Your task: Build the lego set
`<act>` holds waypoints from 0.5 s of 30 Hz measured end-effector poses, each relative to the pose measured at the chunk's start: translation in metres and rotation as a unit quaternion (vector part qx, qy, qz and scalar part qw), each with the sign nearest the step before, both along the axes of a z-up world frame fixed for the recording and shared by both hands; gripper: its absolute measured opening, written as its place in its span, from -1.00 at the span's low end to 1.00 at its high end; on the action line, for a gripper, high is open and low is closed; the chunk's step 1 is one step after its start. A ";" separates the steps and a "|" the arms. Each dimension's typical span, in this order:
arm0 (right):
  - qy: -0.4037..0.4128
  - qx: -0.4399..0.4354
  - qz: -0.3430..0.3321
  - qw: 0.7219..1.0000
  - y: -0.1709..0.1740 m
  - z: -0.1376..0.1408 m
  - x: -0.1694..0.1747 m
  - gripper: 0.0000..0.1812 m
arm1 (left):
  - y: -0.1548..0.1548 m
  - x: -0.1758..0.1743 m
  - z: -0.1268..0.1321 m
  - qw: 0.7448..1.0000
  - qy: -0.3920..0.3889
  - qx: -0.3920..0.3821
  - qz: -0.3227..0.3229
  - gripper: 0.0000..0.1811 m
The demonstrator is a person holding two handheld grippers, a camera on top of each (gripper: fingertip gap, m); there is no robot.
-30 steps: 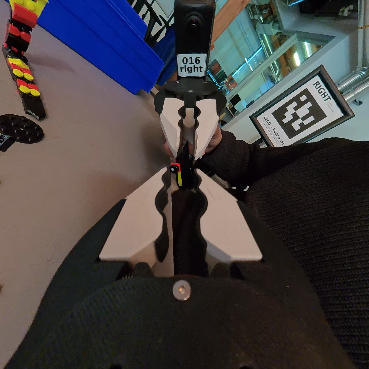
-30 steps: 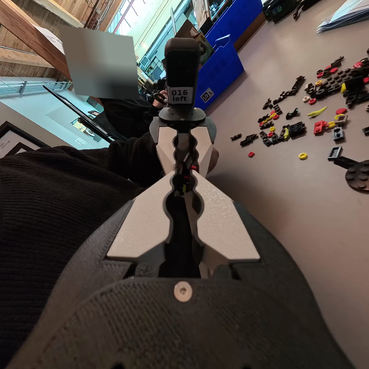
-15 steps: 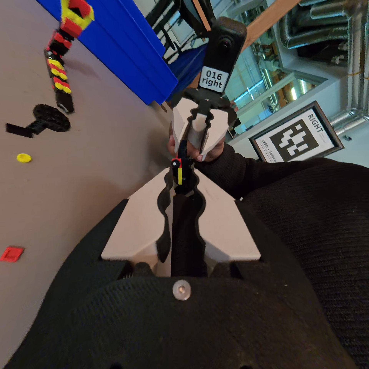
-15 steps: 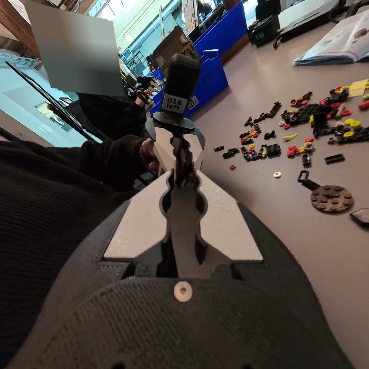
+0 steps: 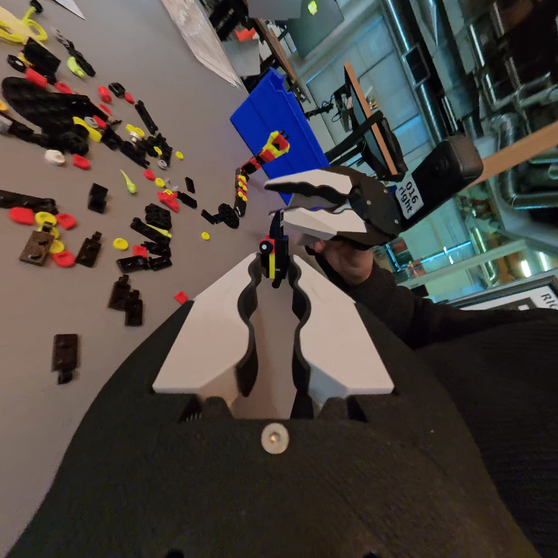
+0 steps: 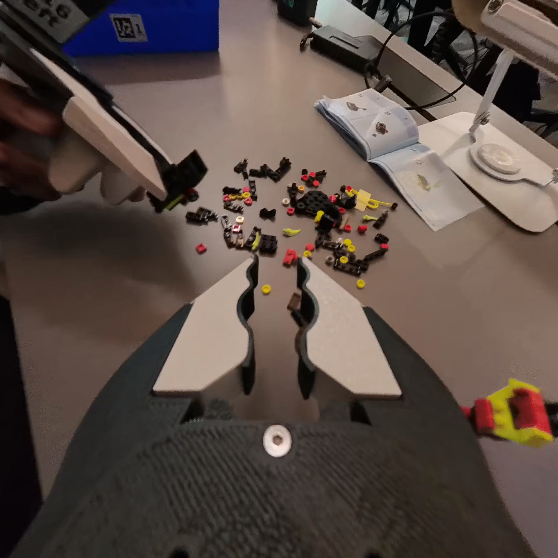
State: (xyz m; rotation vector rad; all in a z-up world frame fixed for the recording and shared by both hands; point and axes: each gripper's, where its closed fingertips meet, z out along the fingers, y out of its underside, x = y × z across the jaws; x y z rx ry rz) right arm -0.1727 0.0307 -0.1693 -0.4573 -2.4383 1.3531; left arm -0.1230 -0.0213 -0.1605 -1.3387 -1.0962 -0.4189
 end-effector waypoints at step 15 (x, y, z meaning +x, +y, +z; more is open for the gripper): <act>0.190 0.002 -0.015 0.982 -0.032 0.008 -0.040 -0.72 | -0.017 -0.020 -0.021 0.993 0.067 -0.093 -0.013 -0.84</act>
